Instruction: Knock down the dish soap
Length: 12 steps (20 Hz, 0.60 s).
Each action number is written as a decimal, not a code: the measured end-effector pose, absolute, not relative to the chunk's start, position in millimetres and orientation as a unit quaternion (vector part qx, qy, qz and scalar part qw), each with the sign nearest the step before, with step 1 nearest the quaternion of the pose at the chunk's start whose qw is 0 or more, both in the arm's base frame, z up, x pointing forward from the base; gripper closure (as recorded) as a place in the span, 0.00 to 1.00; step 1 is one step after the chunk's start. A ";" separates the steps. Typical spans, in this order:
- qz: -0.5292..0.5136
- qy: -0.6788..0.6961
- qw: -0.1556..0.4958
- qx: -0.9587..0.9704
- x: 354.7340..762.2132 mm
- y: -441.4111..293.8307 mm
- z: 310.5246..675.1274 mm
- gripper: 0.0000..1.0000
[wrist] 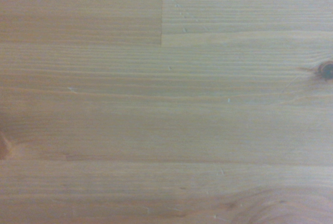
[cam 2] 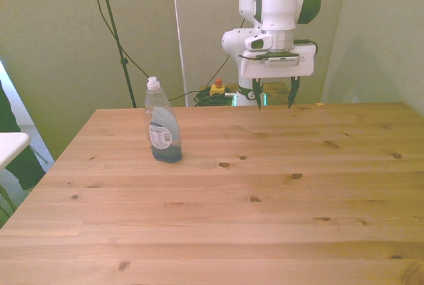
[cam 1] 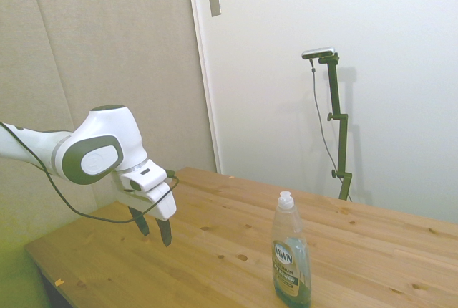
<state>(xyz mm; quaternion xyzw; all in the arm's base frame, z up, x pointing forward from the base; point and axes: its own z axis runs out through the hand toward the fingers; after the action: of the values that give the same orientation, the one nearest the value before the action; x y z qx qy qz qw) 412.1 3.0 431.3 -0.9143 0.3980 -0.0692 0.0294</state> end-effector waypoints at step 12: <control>-0.123 0.489 0.019 -0.863 401.4 -131.0 472.4 1.00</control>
<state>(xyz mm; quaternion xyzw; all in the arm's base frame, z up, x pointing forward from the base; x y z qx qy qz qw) 401.4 -131.0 472.4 -0.8632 0.4892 -0.1234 0.0191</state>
